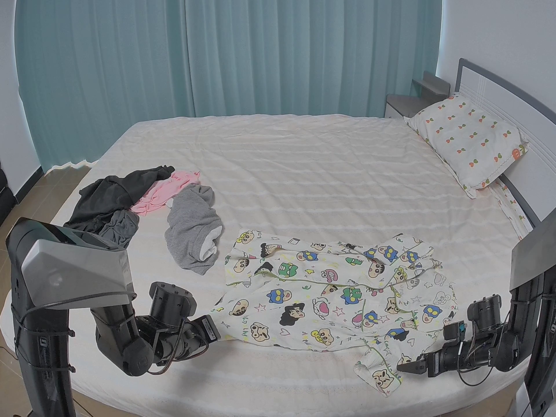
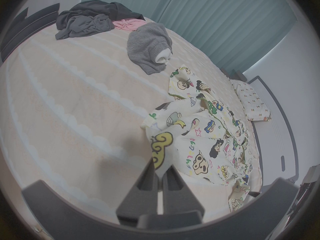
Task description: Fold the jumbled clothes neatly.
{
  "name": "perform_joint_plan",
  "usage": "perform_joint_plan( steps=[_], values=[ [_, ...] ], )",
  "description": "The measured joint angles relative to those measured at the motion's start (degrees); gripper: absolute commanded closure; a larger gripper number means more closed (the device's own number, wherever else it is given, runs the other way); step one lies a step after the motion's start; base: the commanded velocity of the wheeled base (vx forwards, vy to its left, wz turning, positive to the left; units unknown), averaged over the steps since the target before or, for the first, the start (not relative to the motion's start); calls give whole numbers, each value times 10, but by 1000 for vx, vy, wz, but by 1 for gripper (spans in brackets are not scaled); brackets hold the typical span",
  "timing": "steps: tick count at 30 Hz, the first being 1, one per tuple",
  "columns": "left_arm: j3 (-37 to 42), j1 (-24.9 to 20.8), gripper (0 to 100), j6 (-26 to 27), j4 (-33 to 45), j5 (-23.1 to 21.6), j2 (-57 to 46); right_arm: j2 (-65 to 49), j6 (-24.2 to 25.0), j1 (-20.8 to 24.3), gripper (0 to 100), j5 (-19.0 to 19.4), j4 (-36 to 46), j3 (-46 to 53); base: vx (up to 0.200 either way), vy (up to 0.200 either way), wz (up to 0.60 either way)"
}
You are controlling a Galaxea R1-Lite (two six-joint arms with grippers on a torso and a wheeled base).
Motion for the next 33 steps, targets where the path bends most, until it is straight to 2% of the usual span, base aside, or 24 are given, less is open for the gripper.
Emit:
perform_joint_plan(
  steps=[2, 11, 15, 19, 20, 25, 30, 33],
  values=[
    [2, 1, 100, -11, -12, 0, -1, 13, 0, 6, 0, -10, 0, 2, 0, 0, 0],
    [13, -1, 100, -18, -30, 1, -4, 40, 12, 32, 0, -13, -9, 4, 0, 0, 0],
    [13, -2, 100, -18, -30, 1, -4, 54, 32, 49, 0, -17, -49, 4, 0, 0, 0],
    [14, -3, 100, -18, -30, 1, -4, 79, 48, 55, 0, -31, -129, 4, 0, 0, 0],
    [14, -3, 100, -18, -29, 1, -4, 86, 52, 57, 100, -35, -143, 4, 0, 0, 0],
    [14, -3, 100, -18, -29, 1, -4, 114, 61, 64, 100, -50, -156, 4, 0, 0, 0],
    [16, -4, 100, -18, -29, 0, -4, 124, 62, 65, 100, -82, -154, 4, 0, 0, 0],
    [18, -5, 100, -17, -29, 0, -3, 125, 62, 66, 100, -85, -152, 4, 0, 0, 0]
  ],
)
